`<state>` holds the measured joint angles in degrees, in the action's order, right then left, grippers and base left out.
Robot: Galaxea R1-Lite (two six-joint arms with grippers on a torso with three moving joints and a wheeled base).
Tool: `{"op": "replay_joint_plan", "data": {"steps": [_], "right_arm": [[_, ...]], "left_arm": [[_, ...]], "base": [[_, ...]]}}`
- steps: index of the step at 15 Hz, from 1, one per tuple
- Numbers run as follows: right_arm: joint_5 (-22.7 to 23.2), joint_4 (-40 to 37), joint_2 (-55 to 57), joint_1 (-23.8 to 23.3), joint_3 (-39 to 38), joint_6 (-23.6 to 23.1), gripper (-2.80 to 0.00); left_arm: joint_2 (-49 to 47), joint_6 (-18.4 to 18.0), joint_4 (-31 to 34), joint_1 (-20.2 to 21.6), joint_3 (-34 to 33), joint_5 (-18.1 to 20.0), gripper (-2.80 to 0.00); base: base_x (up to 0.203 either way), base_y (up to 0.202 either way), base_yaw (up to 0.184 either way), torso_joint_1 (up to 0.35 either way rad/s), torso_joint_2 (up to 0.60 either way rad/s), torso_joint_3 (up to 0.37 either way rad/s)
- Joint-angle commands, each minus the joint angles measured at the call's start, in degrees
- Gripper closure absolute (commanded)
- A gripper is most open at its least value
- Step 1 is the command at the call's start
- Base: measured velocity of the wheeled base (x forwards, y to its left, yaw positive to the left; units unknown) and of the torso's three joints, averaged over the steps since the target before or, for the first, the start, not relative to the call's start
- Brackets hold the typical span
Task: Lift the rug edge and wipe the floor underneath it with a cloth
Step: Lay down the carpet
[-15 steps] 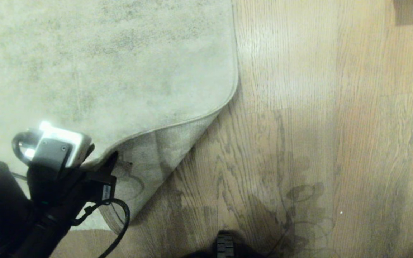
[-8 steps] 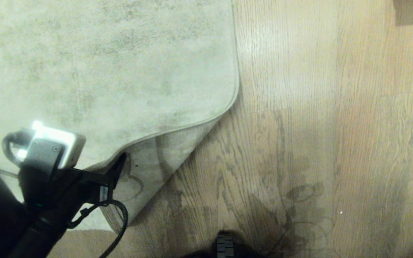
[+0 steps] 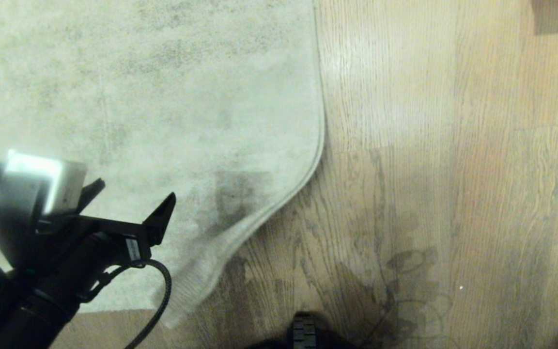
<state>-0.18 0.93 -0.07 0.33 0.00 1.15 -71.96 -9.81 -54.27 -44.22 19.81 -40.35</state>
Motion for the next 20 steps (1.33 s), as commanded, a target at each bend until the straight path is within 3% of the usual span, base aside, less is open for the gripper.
{"op": "replay_joint_plan", "data": {"steps": [1,11,12,16,20], "right_arm": [[0.01,0.04,0.07,0.02,0.00,0.00,0.00],[0.01,-0.04,0.07,0.02,0.00,0.00,0.00],[0.01,-0.05,0.07,0.02,0.00,0.00,0.00],[0.01,0.04,0.07,0.02,0.00,0.00,0.00],[0.01,0.04,0.07,0.02,0.00,0.00,0.00]], "left_arm": [[0.07,-0.04,-0.31,-0.17,0.05,-0.25,-2.80],[-6.78,4.45,0.40,-7.38,-5.03,-0.25,-2.80],[-8.23,4.85,0.36,-8.04,-5.10,-0.25,0.00],[-14.74,5.82,-0.03,-11.05,-4.82,-0.29,0.00],[-21.36,6.75,-0.21,-11.37,-4.64,-0.04,0.00]], "base": [[0.000,0.000,0.000,0.000,0.00,0.000],[0.000,0.000,0.000,0.000,0.00,0.000],[0.000,0.000,0.000,0.000,0.00,0.000],[0.000,0.000,0.000,0.000,0.00,0.000],[0.000,0.000,0.000,0.000,0.00,0.000]]}}
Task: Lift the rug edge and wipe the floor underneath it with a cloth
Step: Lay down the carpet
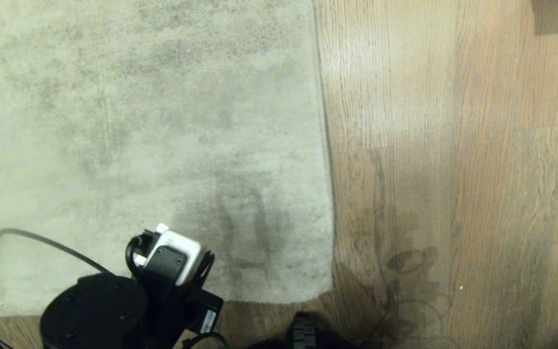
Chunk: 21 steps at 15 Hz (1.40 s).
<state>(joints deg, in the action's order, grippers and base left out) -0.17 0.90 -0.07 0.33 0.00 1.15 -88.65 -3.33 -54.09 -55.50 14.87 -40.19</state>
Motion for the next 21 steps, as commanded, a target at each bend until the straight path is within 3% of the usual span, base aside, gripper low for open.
{"op": "replay_joint_plan", "data": {"steps": [1,5,11,13,16,21], "right_arm": [[0.00,-0.02,0.07,0.02,0.00,-0.01,0.00],[0.00,0.05,0.07,0.02,0.00,-0.01,0.00],[0.00,0.00,0.07,0.02,0.00,-0.01,0.00],[0.00,0.06,0.07,0.02,0.00,-0.01,0.00],[0.00,0.06,0.07,0.02,0.00,-0.01,0.00],[0.00,0.06,0.07,0.02,0.00,-0.01,0.00]], "left_arm": [[-7.01,1.09,-0.49,-0.13,0.55,-0.16,0.00],[-17.82,4.96,-3.91,-1.96,1.05,-0.11,0.00],[-39.69,5.80,-24.74,-2.95,4.97,-0.14,0.00],[-43.30,6.35,-28.32,-2.57,5.89,-0.19,0.00],[-45.28,6.58,-25.67,-2.33,6.05,0.02,0.00],[-45.24,6.39,-10.24,-0.62,11.54,2.92,0.00]], "base": [[0.000,0.000,0.000,0.000,0.00,0.000],[0.000,0.000,0.000,0.000,0.00,0.000],[0.000,0.000,0.000,0.000,0.00,0.000],[0.000,0.000,0.000,0.000,0.00,0.000],[0.000,0.000,0.000,0.000,0.00,0.000],[0.000,0.000,0.000,0.000,0.00,0.000]]}}
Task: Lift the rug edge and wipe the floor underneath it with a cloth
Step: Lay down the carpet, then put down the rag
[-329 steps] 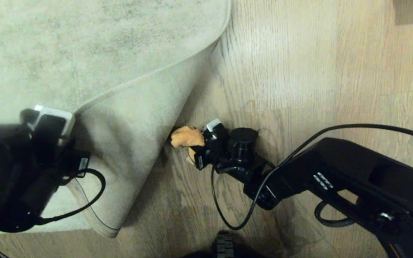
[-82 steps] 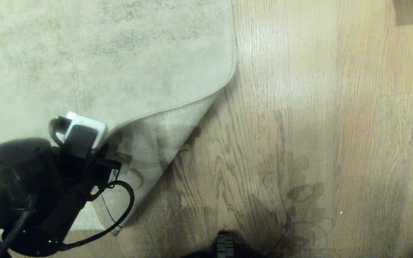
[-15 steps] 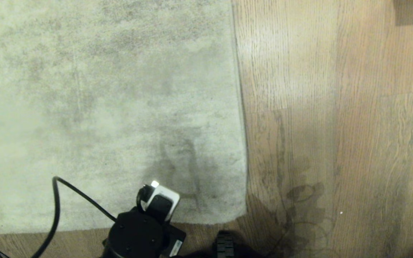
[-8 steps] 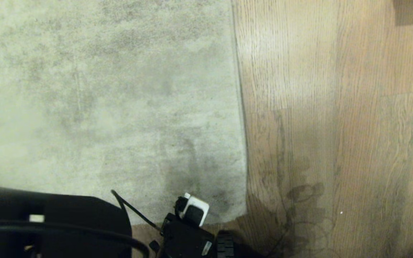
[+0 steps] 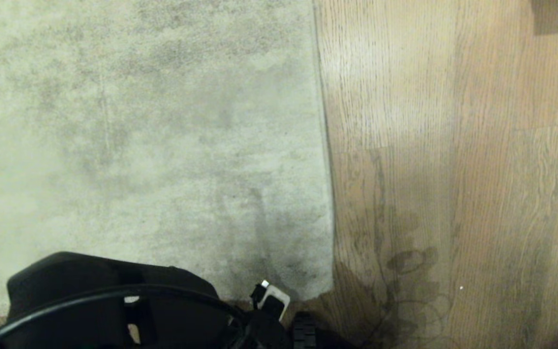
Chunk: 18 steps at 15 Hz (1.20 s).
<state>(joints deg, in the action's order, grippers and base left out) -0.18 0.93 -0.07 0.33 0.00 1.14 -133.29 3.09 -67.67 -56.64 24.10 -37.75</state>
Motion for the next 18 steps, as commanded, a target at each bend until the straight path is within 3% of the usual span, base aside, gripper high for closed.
{"op": "replay_joint_plan", "data": {"steps": [1,4,7,12,15,18], "right_arm": [[0.01,0.04,0.07,0.02,0.00,0.00,0.00],[0.01,0.04,0.07,0.02,0.00,0.00,0.00],[0.01,0.04,0.07,0.02,0.00,0.00,0.00],[0.01,0.04,0.07,0.02,0.00,0.00,0.00],[0.01,0.04,0.07,0.02,0.00,0.00,0.00],[0.01,0.02,0.07,0.02,0.00,0.00,0.00]], "left_arm": [[-1.02,-0.15,6.35,0.93,4.05,0.96,0.00],[-3.28,-1.24,11.56,2.29,9.55,1.29,0.00],[-4.90,-6.38,14.23,4.33,13.94,1.49,0.00],[-8.38,-15.09,19.25,7.50,25.66,8.88,0.00],[-10.46,-16.52,19.26,7.98,31.66,9.68,0.00],[-10.76,-16.54,19.07,7.95,31.88,9.62,0.00]], "base": [[0.000,0.000,0.000,0.000,0.00,0.000],[0.000,0.000,0.000,0.000,0.00,0.000],[0.000,0.000,0.000,0.000,0.00,0.000],[0.000,0.000,0.000,0.000,0.00,0.000],[0.000,0.000,0.000,0.000,0.00,0.000],[0.000,0.000,0.000,0.000,0.00,0.000]]}}
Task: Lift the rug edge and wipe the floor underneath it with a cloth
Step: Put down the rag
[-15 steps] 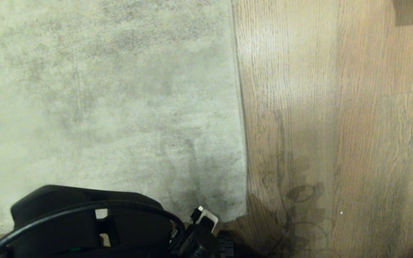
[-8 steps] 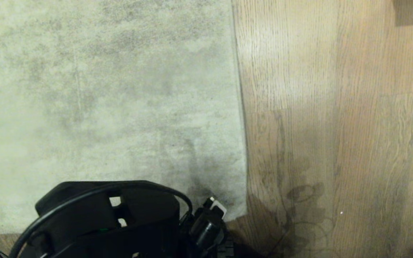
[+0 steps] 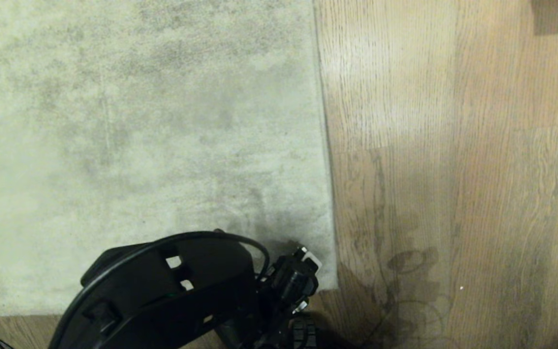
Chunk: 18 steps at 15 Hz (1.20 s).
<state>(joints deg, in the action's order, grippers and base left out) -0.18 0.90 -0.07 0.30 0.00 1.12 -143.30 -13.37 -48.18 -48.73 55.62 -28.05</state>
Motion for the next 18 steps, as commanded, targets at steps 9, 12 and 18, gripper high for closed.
{"op": "replay_joint_plan", "data": {"steps": [9,12,18], "right_arm": [[0.01,0.06,0.08,0.05,0.00,0.02,0.00],[0.01,0.06,0.07,0.05,0.00,0.02,0.00],[0.01,0.04,0.07,0.05,0.00,0.02,0.00]], "left_arm": [[5.99,-0.08,-0.37,-0.72,-0.44,0.01,0.00],[11.69,-0.08,-0.03,-1.41,-0.81,0.04,0.00],[27.27,3.52,-0.40,-2.91,-11.62,-0.17,0.00]], "base": [[0.000,0.000,0.000,0.000,0.00,0.000],[0.000,0.000,0.000,0.000,0.00,0.000],[0.000,0.000,0.000,0.000,0.00,0.000]]}}
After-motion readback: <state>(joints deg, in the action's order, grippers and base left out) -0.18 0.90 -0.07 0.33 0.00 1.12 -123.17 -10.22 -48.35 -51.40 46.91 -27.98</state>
